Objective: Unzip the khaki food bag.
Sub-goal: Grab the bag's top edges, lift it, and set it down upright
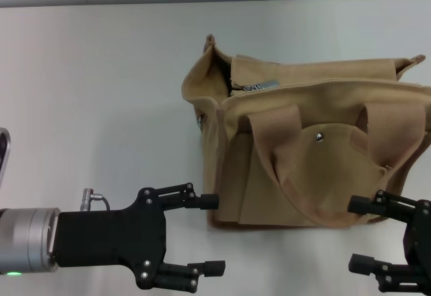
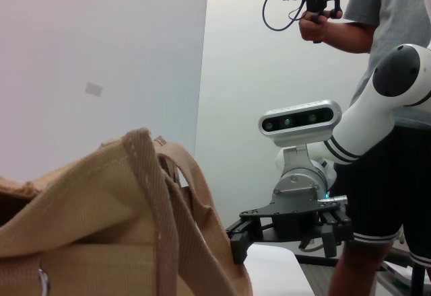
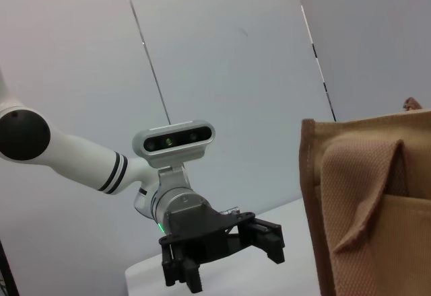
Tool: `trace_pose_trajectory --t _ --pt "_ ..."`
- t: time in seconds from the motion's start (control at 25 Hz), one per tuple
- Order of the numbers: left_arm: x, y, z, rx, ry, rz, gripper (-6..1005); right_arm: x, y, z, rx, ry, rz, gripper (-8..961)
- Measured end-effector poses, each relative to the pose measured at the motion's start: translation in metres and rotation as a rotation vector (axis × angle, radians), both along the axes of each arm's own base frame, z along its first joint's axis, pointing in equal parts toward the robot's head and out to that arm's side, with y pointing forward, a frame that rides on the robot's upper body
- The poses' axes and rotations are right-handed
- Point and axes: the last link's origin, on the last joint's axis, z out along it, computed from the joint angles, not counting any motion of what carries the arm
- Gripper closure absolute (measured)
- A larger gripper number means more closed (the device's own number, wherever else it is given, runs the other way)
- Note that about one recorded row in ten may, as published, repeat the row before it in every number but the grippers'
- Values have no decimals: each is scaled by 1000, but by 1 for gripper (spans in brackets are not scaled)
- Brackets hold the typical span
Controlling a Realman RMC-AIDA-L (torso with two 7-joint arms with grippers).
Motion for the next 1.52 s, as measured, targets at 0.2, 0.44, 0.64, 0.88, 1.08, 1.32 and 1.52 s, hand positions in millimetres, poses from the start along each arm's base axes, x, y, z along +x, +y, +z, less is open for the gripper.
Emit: trace_pose_trajectory --t 0.2,0.44,0.64,0.88,1.08,1.32,1.52 --pt "0 0 0 1 0 0 158 -3 3 -5 -11 5 4 105" --pt "0 0 0 2 0 -4 159 -4 6 -5 -15 4 12 105" --pt "-3 1 5 19 -4 9 160 -6 7 -6 -17 7 17 106" --pt "-26 6 17 256 -21 135 161 -1 1 -3 9 9 -6 107" --pt "-21 10 -4 287 -49 151 162 1 1 -1 27 13 -17 107" --pt "-5 19 -40 379 -48 146 163 1 1 -1 33 15 -20 108" --pt "-1 26 -51 456 -39 209 164 1 2 -1 34 15 -21 108"
